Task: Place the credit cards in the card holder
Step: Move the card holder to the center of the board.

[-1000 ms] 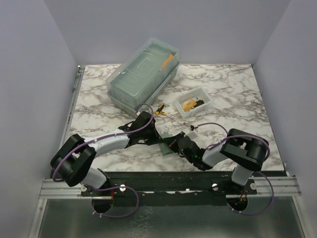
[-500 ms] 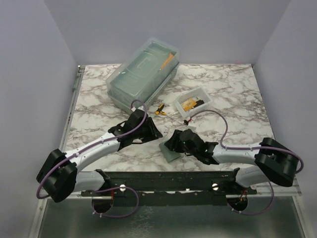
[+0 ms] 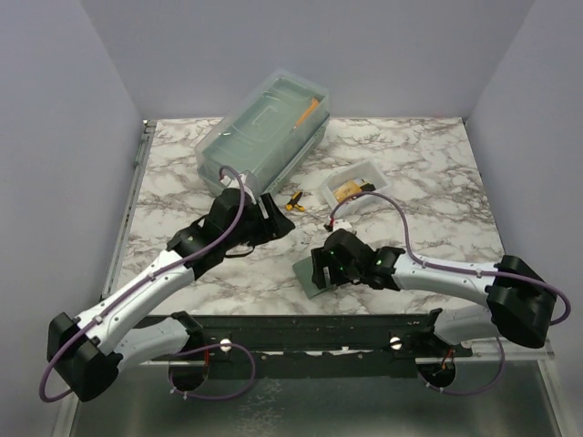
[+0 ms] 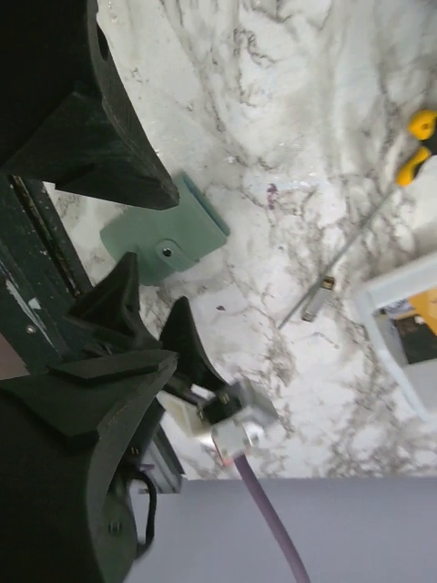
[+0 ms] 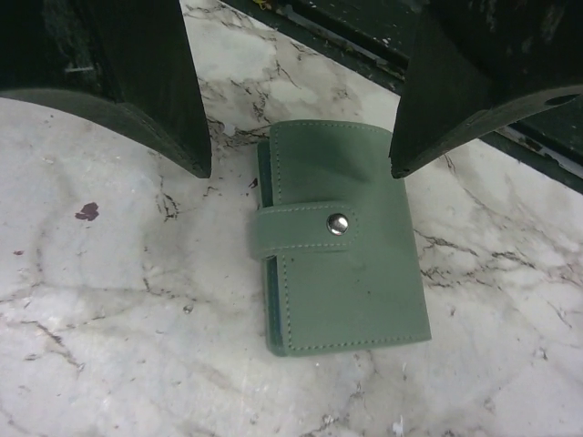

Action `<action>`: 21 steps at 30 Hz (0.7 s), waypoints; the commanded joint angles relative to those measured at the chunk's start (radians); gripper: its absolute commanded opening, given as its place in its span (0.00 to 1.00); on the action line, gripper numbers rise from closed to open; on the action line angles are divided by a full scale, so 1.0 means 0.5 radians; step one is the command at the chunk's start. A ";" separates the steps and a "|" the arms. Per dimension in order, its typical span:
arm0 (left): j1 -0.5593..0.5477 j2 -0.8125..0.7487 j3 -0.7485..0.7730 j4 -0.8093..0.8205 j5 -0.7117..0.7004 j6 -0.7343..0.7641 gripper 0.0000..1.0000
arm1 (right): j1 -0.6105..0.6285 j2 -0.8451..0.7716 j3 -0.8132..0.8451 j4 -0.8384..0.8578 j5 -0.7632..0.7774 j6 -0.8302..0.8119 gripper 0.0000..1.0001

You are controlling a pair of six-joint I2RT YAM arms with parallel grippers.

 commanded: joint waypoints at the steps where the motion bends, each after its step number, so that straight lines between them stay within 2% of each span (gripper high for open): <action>1: 0.026 -0.206 0.188 -0.242 -0.283 0.161 0.72 | 0.067 0.119 0.050 -0.054 0.039 -0.066 0.84; 4: 0.030 -0.323 0.281 -0.336 -0.407 0.228 0.78 | 0.127 0.280 0.150 -0.009 0.086 -0.079 0.88; 7: 0.030 -0.421 0.386 -0.417 -0.499 0.290 0.79 | 0.185 0.515 0.289 -0.083 0.233 -0.031 0.87; 9: 0.031 -0.476 0.463 -0.478 -0.570 0.327 0.79 | 0.247 0.663 0.386 -0.109 0.359 -0.012 0.80; 11: 0.030 -0.528 0.540 -0.531 -0.632 0.364 0.79 | 0.283 0.775 0.494 -0.058 0.449 -0.051 0.68; 13: 0.031 -0.577 0.613 -0.583 -0.703 0.399 0.79 | 0.287 0.860 0.612 0.066 0.439 -0.139 0.52; 16: 0.032 -0.642 0.742 -0.654 -0.798 0.456 0.79 | 0.287 1.016 0.854 0.340 0.381 -0.369 0.39; 19: 0.031 -0.713 0.884 -0.706 -0.911 0.526 0.79 | 0.283 1.238 1.169 0.608 0.277 -0.594 0.39; 21: 0.029 -0.764 0.976 -0.728 -0.983 0.569 0.79 | 0.259 1.401 1.353 0.728 0.191 -0.667 0.44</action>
